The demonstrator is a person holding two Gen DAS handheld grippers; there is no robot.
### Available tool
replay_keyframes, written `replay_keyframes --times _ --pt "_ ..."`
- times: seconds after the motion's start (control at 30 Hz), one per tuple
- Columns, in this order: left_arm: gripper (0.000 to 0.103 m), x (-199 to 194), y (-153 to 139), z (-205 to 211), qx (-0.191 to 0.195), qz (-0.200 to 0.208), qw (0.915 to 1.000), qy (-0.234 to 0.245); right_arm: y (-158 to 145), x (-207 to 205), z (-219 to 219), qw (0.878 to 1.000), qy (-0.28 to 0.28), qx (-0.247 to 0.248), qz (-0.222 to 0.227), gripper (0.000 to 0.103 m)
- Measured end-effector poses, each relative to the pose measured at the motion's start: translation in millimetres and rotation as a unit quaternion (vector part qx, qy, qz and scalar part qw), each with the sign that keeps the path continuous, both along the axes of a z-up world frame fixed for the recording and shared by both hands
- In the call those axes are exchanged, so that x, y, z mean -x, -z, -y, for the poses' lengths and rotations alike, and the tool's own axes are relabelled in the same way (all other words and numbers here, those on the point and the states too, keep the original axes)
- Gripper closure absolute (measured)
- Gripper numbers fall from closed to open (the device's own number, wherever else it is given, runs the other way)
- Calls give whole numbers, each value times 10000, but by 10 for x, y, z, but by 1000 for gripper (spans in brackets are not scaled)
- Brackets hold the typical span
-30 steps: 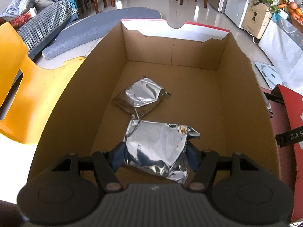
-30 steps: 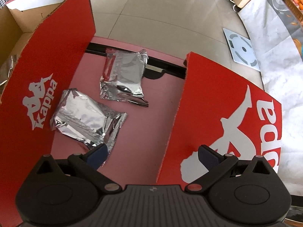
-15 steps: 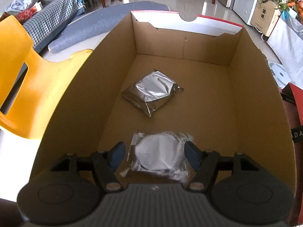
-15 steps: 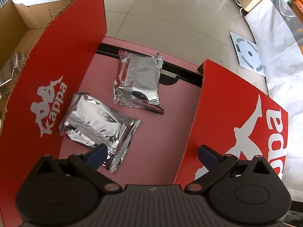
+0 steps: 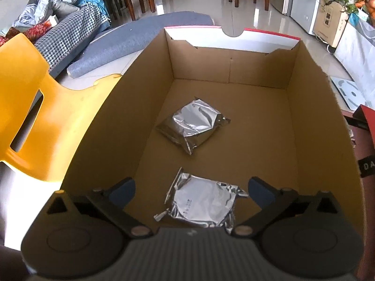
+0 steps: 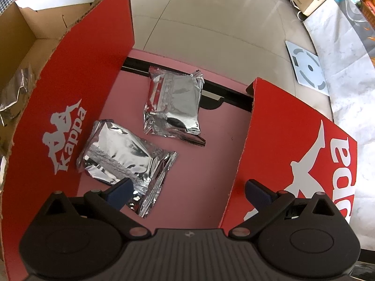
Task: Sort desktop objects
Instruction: 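Open the left tool fingers to release the packet in the box, then withdraw the open left tool from the cardboard box toward the shoebox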
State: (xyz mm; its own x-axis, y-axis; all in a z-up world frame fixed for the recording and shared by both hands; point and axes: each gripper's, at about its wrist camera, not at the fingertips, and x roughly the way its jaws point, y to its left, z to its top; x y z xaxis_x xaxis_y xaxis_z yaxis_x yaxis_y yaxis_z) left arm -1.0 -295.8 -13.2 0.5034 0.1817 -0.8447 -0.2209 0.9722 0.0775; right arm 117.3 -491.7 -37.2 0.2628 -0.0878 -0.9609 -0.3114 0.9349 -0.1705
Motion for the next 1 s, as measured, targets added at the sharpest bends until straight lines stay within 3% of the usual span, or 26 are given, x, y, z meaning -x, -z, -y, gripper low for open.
replay_keyframes --times 1.0 --pt "0 154 -523 457 -439 446 9971 440 -195 20 147 9995 118 -184 244 2"
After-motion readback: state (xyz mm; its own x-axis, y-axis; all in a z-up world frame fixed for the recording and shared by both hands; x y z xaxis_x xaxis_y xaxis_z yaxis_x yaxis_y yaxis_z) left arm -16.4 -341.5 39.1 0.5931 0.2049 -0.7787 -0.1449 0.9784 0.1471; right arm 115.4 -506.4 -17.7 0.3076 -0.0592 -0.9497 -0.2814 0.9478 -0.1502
